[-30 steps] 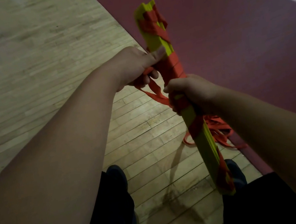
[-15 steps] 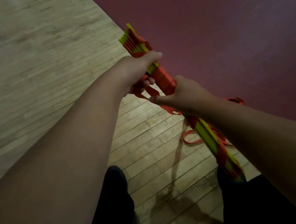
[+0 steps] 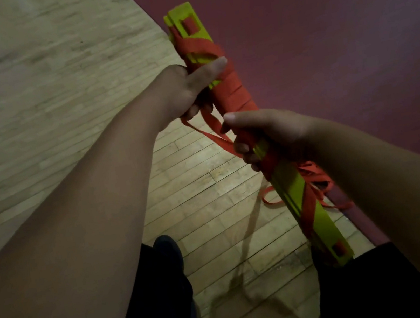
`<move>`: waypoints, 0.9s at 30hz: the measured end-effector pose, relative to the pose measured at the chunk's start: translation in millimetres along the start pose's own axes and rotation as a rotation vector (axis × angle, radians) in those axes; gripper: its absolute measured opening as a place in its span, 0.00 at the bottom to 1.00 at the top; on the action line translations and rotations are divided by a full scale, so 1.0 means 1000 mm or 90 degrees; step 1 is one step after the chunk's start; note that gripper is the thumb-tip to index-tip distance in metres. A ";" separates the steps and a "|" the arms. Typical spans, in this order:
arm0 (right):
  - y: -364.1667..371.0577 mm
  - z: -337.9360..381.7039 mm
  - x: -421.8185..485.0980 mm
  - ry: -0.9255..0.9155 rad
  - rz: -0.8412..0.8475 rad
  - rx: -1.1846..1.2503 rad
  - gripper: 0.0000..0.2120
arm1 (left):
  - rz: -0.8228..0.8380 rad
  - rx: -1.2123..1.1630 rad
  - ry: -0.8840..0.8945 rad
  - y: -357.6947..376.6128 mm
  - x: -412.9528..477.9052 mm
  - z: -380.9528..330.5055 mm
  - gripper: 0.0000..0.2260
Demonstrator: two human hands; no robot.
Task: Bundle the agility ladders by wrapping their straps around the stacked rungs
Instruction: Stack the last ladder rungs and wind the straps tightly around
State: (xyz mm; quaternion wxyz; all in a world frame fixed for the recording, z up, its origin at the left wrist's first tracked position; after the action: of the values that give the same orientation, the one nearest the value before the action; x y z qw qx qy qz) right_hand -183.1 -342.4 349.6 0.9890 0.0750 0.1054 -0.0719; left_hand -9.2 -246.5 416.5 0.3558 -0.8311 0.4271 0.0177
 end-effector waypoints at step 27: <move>-0.001 0.005 -0.001 -0.021 -0.035 -0.009 0.27 | 0.139 -0.215 -0.024 0.000 0.004 0.001 0.24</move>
State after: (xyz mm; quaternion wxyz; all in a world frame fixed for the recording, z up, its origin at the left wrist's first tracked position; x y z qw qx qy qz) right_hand -183.6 -344.1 354.4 0.9888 0.0642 0.0912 -0.0997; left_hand -6.6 -248.5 413.8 0.2154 -0.8274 0.4987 0.1427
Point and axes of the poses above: each hand's wrist, its own x-axis towards the middle knuckle, its own y-axis out of the palm, z = x × y, the point moved 4 cm from there along x, towards the middle knuckle, and after that the axes turned 13 degrees about -y, right-handed, at the moved point
